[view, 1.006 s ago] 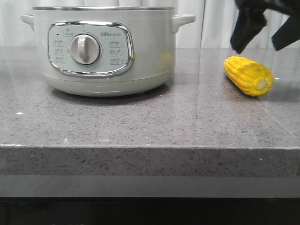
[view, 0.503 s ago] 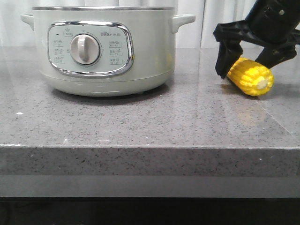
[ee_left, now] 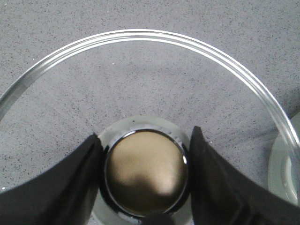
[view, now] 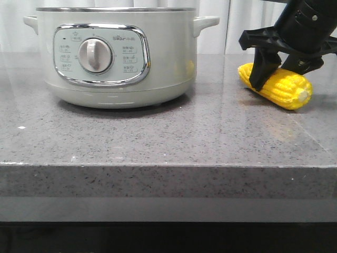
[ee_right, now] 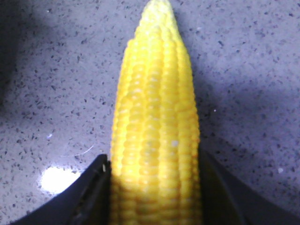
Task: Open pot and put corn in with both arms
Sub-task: 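Lower the right gripper and grasp the yellow corn cob, then lift the corn with the right gripper and carry it over the pot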
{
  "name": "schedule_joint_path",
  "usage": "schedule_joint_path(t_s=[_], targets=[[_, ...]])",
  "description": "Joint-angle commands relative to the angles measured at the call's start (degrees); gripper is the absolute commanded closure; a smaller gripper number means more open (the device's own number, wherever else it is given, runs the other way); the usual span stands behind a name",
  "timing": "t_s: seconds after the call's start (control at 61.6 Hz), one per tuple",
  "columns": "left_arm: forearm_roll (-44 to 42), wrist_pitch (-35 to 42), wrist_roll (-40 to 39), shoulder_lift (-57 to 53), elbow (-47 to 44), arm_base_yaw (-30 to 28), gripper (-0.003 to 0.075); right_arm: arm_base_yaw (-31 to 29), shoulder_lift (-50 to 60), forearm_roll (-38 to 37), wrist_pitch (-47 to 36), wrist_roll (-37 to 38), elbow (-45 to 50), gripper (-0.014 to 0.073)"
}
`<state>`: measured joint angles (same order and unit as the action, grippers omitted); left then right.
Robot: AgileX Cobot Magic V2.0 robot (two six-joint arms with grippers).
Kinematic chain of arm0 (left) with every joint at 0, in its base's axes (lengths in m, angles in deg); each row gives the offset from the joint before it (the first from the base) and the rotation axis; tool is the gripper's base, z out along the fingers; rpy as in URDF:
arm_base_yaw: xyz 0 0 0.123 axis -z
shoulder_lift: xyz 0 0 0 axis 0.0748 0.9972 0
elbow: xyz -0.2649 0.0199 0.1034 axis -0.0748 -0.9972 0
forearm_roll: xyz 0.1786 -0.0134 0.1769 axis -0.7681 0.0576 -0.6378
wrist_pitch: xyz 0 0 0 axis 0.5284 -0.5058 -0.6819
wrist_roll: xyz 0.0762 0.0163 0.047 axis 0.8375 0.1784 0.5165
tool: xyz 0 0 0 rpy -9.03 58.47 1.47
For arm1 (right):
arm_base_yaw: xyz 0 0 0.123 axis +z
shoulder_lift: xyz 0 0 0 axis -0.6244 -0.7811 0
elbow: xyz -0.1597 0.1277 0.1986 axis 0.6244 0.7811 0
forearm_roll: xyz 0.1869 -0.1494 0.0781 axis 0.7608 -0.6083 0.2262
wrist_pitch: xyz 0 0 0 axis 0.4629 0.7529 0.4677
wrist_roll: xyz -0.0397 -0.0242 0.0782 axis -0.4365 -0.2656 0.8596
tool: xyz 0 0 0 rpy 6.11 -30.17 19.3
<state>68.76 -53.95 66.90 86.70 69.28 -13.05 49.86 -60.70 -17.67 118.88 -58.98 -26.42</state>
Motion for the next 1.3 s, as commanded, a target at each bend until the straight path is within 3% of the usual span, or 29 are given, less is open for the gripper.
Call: schedule_joint_path(t_s=[0.0,0.325,0.714,0.99,1.282], targets=[[1.14,5.26,-0.25,-3.67,2.03,-0.12,0.0482,0.11,2.5,0.34,-2.14,-0.36,-1.91,0.0515],[1.14,5.26,-0.25,-3.67,2.03,-0.12,0.0482,0.05,6.86,0.34,-2.36,-0.36,-2.94,0.0515],[1.14,5.26,-0.25,-3.67,2.03,-0.12,0.0482,0.73,12.21,0.34,-0.4,-0.36,-14.96,0.0515],[1.14,5.26,-0.25,-3.67,2.03,-0.12,0.0482,8.46,6.25,0.34,0.89,-0.87,-26.06,0.0515],[1.14,5.26,-0.25,-3.67,2.03,-0.12,0.0482,16.43,-7.12,0.34,8.95,-0.87,-43.0,0.0515]])
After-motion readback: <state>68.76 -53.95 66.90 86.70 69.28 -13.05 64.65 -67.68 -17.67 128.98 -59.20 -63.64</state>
